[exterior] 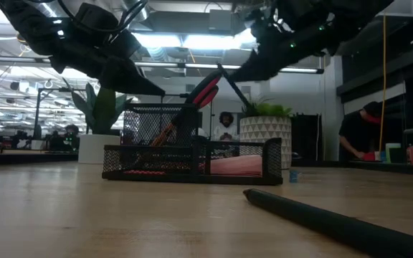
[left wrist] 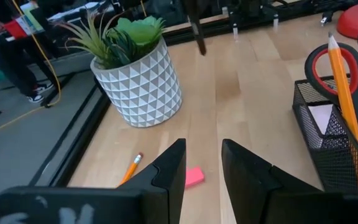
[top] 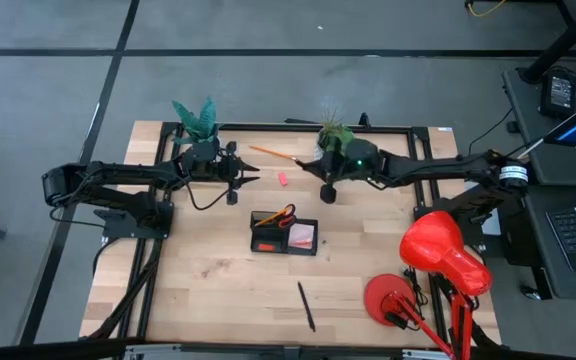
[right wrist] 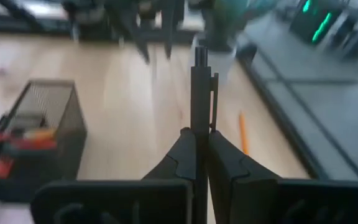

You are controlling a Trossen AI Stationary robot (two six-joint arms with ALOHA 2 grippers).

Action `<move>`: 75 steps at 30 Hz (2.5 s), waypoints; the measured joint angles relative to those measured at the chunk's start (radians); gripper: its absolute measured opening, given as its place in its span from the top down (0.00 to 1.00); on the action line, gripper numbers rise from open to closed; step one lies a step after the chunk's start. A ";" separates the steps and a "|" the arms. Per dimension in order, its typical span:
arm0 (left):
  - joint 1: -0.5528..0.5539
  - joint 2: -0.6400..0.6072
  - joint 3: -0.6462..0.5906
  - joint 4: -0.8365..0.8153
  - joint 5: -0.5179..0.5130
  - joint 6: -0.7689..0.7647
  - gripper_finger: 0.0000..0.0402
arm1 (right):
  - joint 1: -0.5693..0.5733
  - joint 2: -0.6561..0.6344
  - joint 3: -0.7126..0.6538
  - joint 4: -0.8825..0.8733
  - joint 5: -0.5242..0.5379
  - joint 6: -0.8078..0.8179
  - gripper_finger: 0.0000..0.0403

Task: Pick and place office supplies into organizer
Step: Put the top black pen into the desk organizer

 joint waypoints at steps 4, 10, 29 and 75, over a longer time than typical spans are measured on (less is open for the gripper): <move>0.000 0.000 0.000 0.001 0.000 0.002 0.76 | 0.000 0.015 -0.040 0.153 -0.011 0.008 0.96; 0.000 0.000 0.000 0.008 0.000 0.002 0.76 | 0.008 0.055 -0.069 0.304 -0.047 0.064 0.96; 0.049 -0.008 0.000 0.105 0.214 0.036 0.76 | 0.152 0.225 -0.072 0.809 -0.052 0.105 0.96; 0.093 -0.008 0.000 0.098 0.215 0.065 0.76 | 0.269 0.624 0.139 1.002 -0.040 0.204 0.97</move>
